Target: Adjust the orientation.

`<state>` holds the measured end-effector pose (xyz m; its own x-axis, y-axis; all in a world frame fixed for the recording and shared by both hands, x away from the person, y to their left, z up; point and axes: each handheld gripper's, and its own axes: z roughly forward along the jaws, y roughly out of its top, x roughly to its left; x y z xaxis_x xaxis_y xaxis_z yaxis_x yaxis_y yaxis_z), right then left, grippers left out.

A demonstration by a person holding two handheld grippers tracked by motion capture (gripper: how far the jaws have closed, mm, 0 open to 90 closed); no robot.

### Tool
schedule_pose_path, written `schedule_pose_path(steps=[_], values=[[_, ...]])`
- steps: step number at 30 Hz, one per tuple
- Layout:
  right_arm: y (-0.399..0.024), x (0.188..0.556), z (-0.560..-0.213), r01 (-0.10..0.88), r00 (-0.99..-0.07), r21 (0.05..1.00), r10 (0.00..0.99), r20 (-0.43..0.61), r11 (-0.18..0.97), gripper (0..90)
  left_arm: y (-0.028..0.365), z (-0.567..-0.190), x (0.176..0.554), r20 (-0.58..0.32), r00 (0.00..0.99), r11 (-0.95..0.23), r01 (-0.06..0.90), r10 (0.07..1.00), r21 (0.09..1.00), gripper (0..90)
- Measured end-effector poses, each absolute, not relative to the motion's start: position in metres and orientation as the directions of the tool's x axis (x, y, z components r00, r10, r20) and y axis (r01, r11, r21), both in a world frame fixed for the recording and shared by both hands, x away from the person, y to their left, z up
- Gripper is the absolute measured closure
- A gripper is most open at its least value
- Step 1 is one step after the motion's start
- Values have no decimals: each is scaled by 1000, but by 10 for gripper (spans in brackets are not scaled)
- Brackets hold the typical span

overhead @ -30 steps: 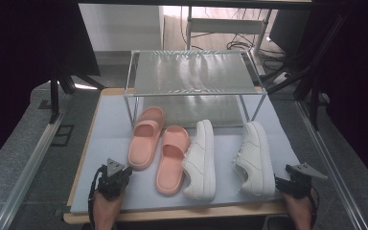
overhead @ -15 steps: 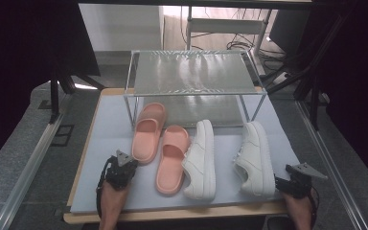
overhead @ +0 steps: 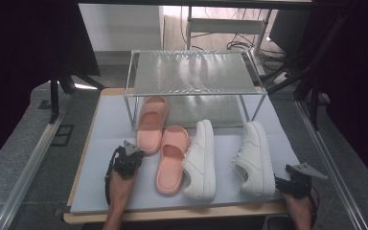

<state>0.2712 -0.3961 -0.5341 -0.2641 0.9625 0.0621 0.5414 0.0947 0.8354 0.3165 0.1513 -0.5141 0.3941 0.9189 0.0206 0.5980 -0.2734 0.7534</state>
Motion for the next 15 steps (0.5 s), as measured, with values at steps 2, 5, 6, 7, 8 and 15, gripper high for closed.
schedule_pose_path(steps=[2,5,6,7,8,15], values=[[-396,271,-534,541,-264,836,962,62,95,158,150,-512,321,26,393,-275,593,919,757,898],[-396,271,-534,541,-264,835,963,62,94,158,149,-510,326,26,390,-270,585,920,764,898],[-396,271,-534,541,-264,835,963,62,94,158,149,-508,328,27,390,-269,580,920,769,898],[-396,271,-534,541,-264,835,963,62,94,158,149,-508,328,27,390,-269,580,920,769,898],[-396,271,-534,541,-264,835,963,62,95,158,149,-507,329,29,389,-268,577,921,771,898],[-396,271,-534,541,-264,835,963,62,95,158,144,-502,336,40,399,-280,565,916,776,897]])
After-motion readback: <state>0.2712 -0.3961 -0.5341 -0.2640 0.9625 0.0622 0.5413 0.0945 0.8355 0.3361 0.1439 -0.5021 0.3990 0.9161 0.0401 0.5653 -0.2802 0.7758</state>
